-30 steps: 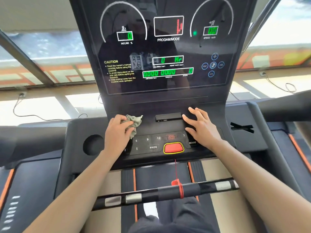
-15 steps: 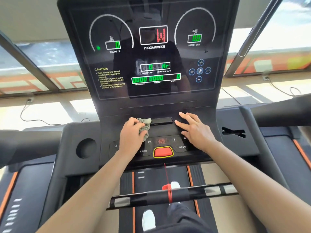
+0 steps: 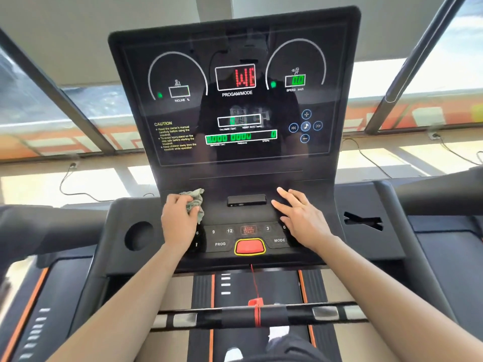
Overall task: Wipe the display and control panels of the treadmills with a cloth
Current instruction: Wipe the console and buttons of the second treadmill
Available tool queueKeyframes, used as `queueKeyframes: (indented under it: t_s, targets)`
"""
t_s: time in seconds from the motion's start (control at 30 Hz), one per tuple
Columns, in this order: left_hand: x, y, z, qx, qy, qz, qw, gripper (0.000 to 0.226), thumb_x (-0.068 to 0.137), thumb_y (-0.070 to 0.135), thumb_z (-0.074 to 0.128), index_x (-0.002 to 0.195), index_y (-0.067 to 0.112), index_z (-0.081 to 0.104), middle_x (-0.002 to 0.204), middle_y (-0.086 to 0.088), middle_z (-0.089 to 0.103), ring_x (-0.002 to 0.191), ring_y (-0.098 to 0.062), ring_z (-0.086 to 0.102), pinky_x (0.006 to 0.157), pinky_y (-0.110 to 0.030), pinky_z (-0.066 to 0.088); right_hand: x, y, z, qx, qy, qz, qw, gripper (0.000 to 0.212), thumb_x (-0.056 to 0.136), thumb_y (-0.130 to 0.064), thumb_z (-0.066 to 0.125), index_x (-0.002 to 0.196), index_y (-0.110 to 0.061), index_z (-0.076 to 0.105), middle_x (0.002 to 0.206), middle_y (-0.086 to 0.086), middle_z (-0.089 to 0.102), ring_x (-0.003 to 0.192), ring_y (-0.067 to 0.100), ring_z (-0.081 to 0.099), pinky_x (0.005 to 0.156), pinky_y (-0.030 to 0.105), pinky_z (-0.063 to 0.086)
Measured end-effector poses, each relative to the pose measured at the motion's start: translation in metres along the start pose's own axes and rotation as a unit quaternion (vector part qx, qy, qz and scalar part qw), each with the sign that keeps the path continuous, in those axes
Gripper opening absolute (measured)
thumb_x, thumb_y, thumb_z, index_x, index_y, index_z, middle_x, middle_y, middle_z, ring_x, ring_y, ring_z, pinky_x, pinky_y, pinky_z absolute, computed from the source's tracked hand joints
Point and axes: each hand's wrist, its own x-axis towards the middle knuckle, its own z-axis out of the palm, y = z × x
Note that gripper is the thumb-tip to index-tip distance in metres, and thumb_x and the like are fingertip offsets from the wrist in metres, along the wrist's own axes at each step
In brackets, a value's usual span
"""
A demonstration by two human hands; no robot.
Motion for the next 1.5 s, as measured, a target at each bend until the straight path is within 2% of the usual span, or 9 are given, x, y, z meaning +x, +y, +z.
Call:
queueKeyframes:
  t_s: [0.1, 0.27, 0.63, 0.83, 0.97, 1.13, 1.27, 1.4, 1.5]
  targets:
    - [-0.008, 0.023, 0.012, -0.014, -0.031, 0.054, 0.998, 0.029, 0.088, 0.012, 0.074, 0.116, 0.010, 0.070, 0.117, -0.002, 0.056, 0.103, -0.022, 0.058, 0.092, -0.028, 0.043, -0.001, 0.000, -0.001, -0.001, -0.003, -0.003, 1.000, 0.048, 0.102, -0.031, 0.052, 0.149, -0.036, 0.042, 0.165, -0.012, 0.016, 0.149, 0.014, 0.014, 0.094, 0.033, 0.052]
    - [-0.013, 0.024, 0.015, 0.033, -0.092, 0.154, 0.983, 0.030, 0.087, 0.014, 0.076, 0.116, 0.010, 0.072, 0.117, -0.002, 0.058, 0.105, -0.024, 0.058, 0.090, -0.033, 0.046, -0.001, 0.003, -0.002, 0.004, -0.002, -0.009, 1.000, 0.048, 0.102, -0.033, 0.052, 0.149, -0.035, 0.043, 0.164, -0.012, 0.017, 0.149, 0.014, 0.015, 0.095, 0.033, 0.051]
    - [-0.008, -0.025, -0.014, 0.050, 0.022, -0.054, 0.997, 0.024, 0.091, 0.013, 0.072, 0.114, 0.008, 0.074, 0.117, -0.009, 0.062, 0.102, -0.032, 0.062, 0.093, -0.039, 0.047, -0.002, 0.008, 0.009, 0.025, 0.019, -0.002, 1.000, 0.046, 0.099, -0.029, 0.057, 0.144, -0.032, 0.049, 0.162, -0.012, 0.023, 0.147, 0.015, 0.021, 0.082, 0.035, 0.056]
    - [-0.026, 0.030, 0.021, 0.005, -0.003, -0.022, 1.000, 0.022, 0.087, 0.013, 0.074, 0.109, 0.012, 0.074, 0.112, -0.003, 0.062, 0.097, -0.025, 0.063, 0.087, -0.029, 0.042, -0.001, 0.006, 0.012, 0.059, 0.032, 0.010, 0.998, 0.046, 0.096, -0.024, 0.061, 0.141, -0.029, 0.054, 0.161, -0.011, 0.027, 0.146, 0.017, 0.024, 0.082, 0.035, 0.055]
    - [-0.039, 0.066, 0.033, -0.056, -0.038, -0.010, 0.998, 0.018, 0.083, 0.014, 0.078, 0.101, 0.016, 0.075, 0.106, 0.005, 0.062, 0.091, -0.014, 0.061, 0.077, -0.009, 0.031, 0.000, 0.007, 0.014, 0.114, 0.057, 0.013, 0.992, 0.043, 0.095, -0.021, 0.063, 0.137, -0.027, 0.058, 0.157, -0.012, 0.036, 0.143, 0.014, 0.028, 0.086, 0.036, 0.055]
    - [-0.059, 0.108, 0.037, -0.140, -0.079, 0.033, 0.986, 0.019, 0.081, 0.023, 0.082, 0.099, 0.021, 0.075, 0.100, 0.010, 0.066, 0.089, -0.008, 0.062, 0.081, -0.020, 0.043, -0.005, -0.003, 0.003, 0.309, 0.086, 0.040, 0.946, 0.052, 0.091, -0.020, 0.069, 0.141, -0.026, 0.054, 0.143, -0.011, 0.054, 0.131, 0.011, 0.047, 0.106, 0.032, 0.044]
    - [-0.077, 0.129, 0.040, -0.227, -0.140, 0.018, 0.964, 0.014, 0.087, 0.024, 0.078, 0.100, 0.024, 0.074, 0.095, 0.013, 0.073, 0.089, -0.004, 0.068, 0.085, -0.024, 0.053, -0.027, -0.019, -0.005, 0.458, 0.083, 0.011, 0.885, 0.061, 0.085, -0.004, 0.072, 0.141, -0.021, 0.054, 0.135, -0.008, 0.057, 0.125, 0.003, 0.053, 0.102, 0.019, 0.045]
    - [-0.090, 0.134, 0.036, -0.310, -0.201, -0.020, 0.929, 0.007, 0.090, 0.025, 0.076, 0.092, 0.024, 0.070, 0.085, 0.006, 0.074, 0.078, -0.004, 0.069, 0.069, -0.021, 0.051, -0.051, -0.024, -0.004, 0.480, 0.096, 0.072, 0.869, 0.040, 0.085, -0.006, 0.074, 0.121, -0.023, 0.067, 0.111, -0.008, 0.064, 0.104, 0.008, 0.063, 0.088, 0.024, 0.052]
    - [-0.099, 0.133, 0.031, -0.350, -0.257, -0.018, 0.901, 0.012, 0.090, 0.024, 0.077, 0.100, 0.020, 0.070, 0.090, 0.002, 0.074, 0.075, -0.002, 0.063, 0.069, -0.018, 0.048, -0.066, -0.025, -0.006, 0.484, 0.111, 0.131, 0.858, 0.019, 0.085, -0.011, 0.074, 0.095, -0.026, 0.066, 0.090, -0.008, 0.068, 0.084, 0.006, 0.063, 0.077, 0.019, 0.049]
